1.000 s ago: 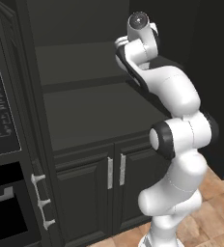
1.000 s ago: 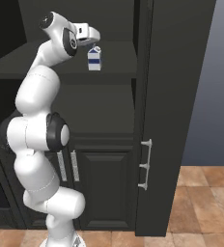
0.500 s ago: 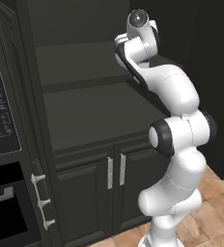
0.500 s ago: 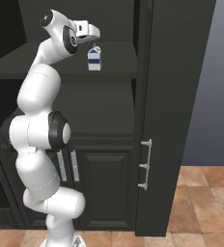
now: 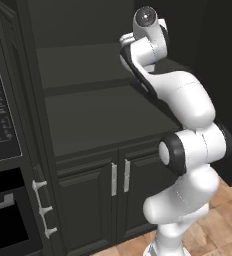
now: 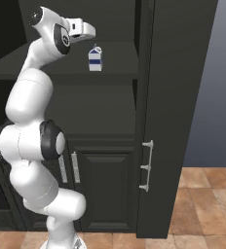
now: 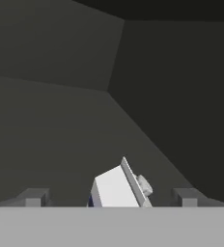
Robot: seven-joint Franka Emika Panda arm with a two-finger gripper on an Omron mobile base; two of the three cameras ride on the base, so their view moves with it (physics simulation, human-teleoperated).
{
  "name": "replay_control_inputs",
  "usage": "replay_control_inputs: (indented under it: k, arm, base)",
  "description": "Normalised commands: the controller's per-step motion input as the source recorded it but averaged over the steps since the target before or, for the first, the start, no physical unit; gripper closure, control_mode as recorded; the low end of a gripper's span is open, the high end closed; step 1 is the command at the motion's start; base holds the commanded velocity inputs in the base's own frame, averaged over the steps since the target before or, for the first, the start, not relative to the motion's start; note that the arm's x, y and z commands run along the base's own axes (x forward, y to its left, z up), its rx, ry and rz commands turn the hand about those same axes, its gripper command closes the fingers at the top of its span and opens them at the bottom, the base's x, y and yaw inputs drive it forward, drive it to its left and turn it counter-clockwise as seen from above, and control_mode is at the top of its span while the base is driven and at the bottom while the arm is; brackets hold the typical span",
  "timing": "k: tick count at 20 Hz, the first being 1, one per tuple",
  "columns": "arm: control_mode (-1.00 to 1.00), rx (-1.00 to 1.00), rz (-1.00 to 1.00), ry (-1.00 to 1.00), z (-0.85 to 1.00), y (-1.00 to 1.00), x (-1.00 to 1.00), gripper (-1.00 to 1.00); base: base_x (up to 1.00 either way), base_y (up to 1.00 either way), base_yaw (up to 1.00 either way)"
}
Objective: Pick the milk from the counter and place it in the open cabinet.
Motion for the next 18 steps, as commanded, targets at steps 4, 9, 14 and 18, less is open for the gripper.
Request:
replay_control_inputs:
  k: [4, 9, 14, 18]
  arm:
    - [-1.0, 0.0, 0.0, 0.0, 0.0, 0.04, -0.94, -1.0]
    - [-1.0, 0.0, 0.0, 0.0, 0.0, 0.02, -0.9, -1.0]
    - [-1.0, 0.0, 0.0, 0.0, -0.01, 0.0, -0.99, -1.0]
    - [-1.0, 0.03, 0.0, 0.02, -0.15, 0.0, -0.85, -1.0]
  base:
    - [0.0, 0.0, 0.0]
    - [0.0, 0.0, 0.0]
    - [0.0, 0.0, 0.0]
    - [0.0, 0.0, 0.0]
